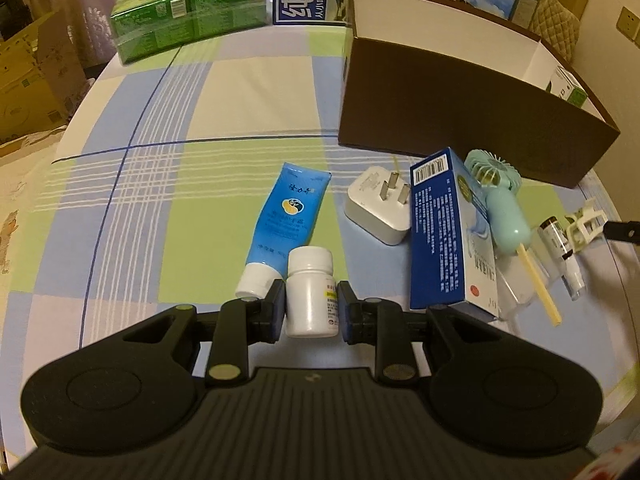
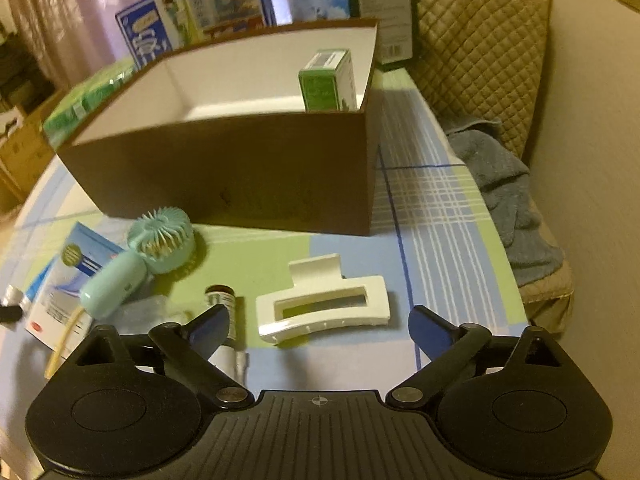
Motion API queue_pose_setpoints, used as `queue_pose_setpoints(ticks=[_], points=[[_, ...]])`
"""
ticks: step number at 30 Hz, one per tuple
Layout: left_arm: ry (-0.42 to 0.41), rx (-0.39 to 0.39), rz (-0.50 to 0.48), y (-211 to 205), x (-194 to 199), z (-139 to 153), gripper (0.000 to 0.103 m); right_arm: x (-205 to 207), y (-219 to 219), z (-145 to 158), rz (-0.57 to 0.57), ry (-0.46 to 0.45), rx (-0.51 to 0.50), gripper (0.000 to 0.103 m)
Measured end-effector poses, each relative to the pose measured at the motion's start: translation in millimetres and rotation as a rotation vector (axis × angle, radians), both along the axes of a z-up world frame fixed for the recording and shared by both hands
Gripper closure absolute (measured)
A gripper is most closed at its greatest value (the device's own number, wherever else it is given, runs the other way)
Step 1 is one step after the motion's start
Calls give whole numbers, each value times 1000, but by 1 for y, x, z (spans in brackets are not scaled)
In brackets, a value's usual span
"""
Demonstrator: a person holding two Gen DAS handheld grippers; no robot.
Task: Organize rigid objects
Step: 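Grasp the white hair clip with the right tool while the left tool holds the pill bottle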
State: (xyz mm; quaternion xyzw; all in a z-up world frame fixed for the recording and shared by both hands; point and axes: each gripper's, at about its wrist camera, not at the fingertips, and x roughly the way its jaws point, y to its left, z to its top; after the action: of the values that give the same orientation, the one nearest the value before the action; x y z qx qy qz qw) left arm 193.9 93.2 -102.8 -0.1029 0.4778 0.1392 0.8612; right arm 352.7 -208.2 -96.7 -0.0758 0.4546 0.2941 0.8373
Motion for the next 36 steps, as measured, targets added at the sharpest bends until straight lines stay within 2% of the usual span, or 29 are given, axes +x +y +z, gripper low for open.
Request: queue_pose_setpoints(ticks=[10,18,24,32,36], points=[[-1,12,46,2,1,2,81,17,10,-27,43,29,-51,9],[-4,16,63,2,2,3,81,19,21,-37,47,22,-107,10],[-3,21,65,4,4,3,81,16,27,-41,46,2,-136,19],[-9,27,50,5,8,7,81,13,29,-38,32,-21,-151,20],[-19,31,40,5,10,11,81,11,24,-26,11,-34,-126,20]])
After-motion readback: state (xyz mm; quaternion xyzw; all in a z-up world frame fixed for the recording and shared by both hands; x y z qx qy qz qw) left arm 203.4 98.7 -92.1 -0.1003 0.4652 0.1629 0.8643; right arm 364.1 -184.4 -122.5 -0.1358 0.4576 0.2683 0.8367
